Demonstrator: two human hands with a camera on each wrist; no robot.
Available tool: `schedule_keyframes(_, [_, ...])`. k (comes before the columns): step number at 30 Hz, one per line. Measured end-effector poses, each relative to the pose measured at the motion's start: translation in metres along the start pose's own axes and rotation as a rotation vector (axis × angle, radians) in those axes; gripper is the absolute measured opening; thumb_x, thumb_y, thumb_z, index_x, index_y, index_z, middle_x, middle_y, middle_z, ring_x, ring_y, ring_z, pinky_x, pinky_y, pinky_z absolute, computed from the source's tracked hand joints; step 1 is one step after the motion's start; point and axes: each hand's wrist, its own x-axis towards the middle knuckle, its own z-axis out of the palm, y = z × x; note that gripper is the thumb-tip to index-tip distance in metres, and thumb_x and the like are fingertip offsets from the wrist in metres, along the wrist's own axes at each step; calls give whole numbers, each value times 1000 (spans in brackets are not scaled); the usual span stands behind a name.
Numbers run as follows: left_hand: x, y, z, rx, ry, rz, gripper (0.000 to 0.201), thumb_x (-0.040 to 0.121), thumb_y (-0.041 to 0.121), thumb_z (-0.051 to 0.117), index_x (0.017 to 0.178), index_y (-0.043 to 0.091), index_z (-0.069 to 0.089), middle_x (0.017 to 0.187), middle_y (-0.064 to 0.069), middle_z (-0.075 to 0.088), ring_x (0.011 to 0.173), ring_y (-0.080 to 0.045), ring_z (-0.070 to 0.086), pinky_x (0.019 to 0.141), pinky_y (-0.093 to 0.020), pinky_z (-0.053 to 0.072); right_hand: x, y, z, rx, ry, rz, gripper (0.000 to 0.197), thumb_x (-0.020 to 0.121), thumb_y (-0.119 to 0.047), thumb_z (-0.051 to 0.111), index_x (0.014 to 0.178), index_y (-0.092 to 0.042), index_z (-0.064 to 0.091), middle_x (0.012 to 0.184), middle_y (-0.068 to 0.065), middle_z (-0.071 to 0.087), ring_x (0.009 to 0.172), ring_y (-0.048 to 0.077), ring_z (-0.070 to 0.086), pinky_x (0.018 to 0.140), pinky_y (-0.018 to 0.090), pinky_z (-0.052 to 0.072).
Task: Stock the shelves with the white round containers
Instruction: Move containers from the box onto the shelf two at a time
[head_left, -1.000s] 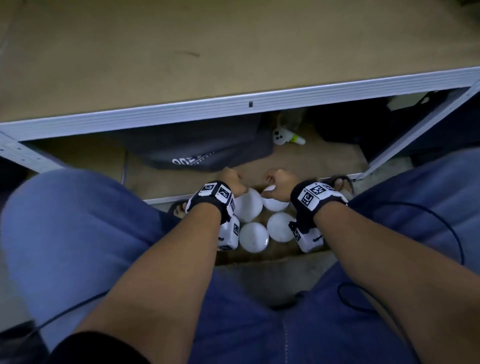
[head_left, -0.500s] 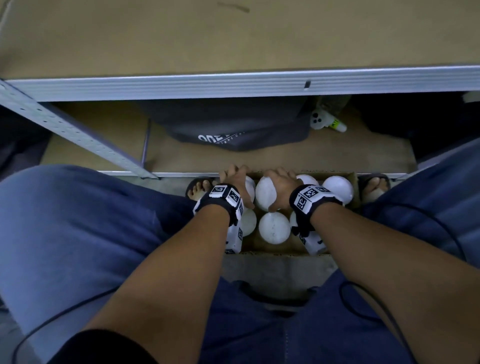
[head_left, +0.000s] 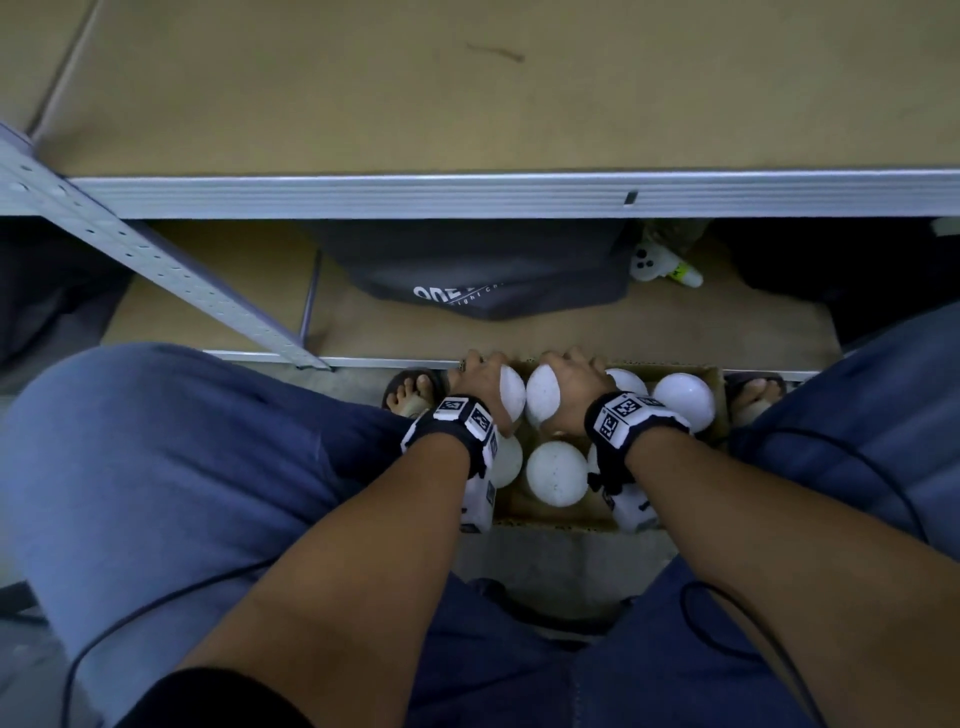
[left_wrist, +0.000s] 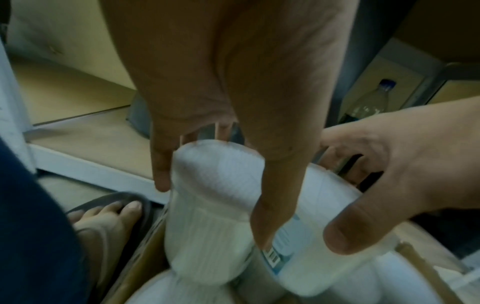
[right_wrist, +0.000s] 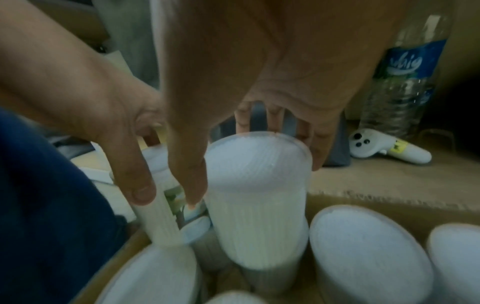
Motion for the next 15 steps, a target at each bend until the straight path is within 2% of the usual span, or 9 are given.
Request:
schedule_keyframes(3, [-7, 17, -20, -2, 11, 32, 78, 63, 30, 81, 128, 18, 40, 132, -8, 41, 126, -33, 40, 106, -42, 34, -7, -1, -24, -20, 29, 15, 87, 54, -42, 79, 129, -28, 38, 130, 5, 41, 123, 34, 40, 96, 44, 42])
schedule_keyframes(7, [2, 31, -44, 42, 52, 54, 91, 33, 51, 82, 113, 28, 44, 120, -1, 45, 117, -29, 45, 85, -37, 46, -7, 7, -54, -28, 83, 25, 94, 27, -61, 68, 112, -35, 41, 119, 2, 46, 113, 30, 44, 85, 40, 44])
schedule_keyframes(9, [-7, 38, -63, 63, 67, 77, 91, 31, 52, 80, 112, 29, 46, 118, -2, 45, 116, -29, 46, 90, -40, 49, -21, 8, -75, -37, 105, 17, 97, 22, -63, 64, 112, -36, 41, 116, 1, 47, 115, 32, 43, 86, 41, 44])
schedule_keyframes(12, [-48, 48, -99, 38, 98, 133, 94, 32, 50, 80, 118, 33, 46, 116, -2, 45, 116, -29, 47, 93, -42, 51, -65, 2, -113, -3, 149, -22, 96, 26, -60, 68, 116, -38, 42, 112, 0, 43, 116, 31, 42, 90, 45, 48])
schedule_keyframes(15, [-84, 59, -133, 1, 127, 211, 94, 41, 46, 85, 127, 32, 47, 121, -4, 44, 114, -29, 50, 92, -44, 52, -114, -4, -146, 43, 220, -76, 89, 44, -52, 78, 124, -36, 43, 113, 0, 39, 112, 30, 39, 91, 45, 48])
